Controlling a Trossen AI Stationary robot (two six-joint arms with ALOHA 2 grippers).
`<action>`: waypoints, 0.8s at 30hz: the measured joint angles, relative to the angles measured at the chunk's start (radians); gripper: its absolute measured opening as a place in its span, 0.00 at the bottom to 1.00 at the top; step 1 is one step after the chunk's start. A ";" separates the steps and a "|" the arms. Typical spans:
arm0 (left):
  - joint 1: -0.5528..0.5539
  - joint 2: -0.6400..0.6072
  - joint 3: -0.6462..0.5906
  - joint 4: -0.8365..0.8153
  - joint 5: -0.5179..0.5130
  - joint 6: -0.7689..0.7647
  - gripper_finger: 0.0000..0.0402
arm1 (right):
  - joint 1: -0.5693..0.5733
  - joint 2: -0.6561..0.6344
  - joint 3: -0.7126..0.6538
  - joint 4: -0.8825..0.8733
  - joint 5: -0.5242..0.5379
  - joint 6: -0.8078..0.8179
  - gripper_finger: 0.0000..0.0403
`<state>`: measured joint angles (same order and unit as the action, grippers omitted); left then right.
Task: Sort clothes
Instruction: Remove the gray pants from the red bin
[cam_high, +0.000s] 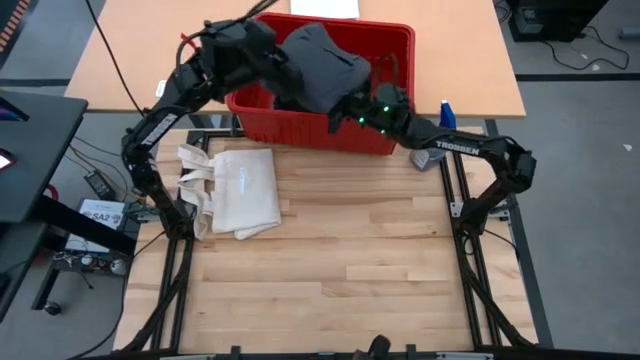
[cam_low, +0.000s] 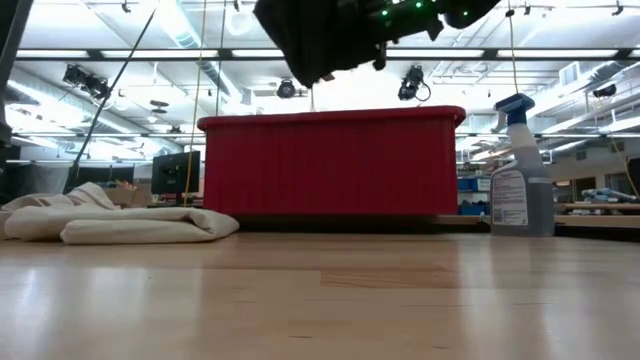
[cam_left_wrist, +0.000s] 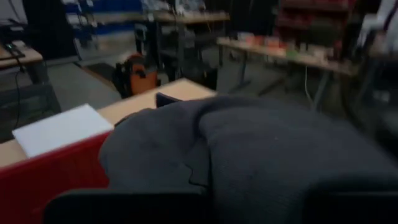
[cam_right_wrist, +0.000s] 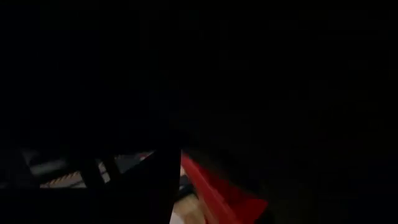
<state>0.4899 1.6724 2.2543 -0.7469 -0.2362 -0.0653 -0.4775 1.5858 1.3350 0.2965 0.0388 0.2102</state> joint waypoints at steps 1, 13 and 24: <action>-0.008 -0.005 0.000 -0.029 -0.001 0.005 0.07 | -0.010 -0.012 0.000 -0.002 -0.024 0.004 0.53; -0.127 -0.018 -0.001 -0.278 0.003 0.077 0.07 | 0.015 -0.159 0.000 -0.299 -0.148 -0.001 0.53; -0.280 -0.019 -0.122 -0.409 0.009 0.054 0.07 | 0.131 -0.275 0.000 -0.655 -0.145 0.059 0.53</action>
<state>0.2101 1.6537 2.1326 -1.1556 -0.2276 -0.0109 -0.3467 1.3106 1.3350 -0.3588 -0.1061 0.2696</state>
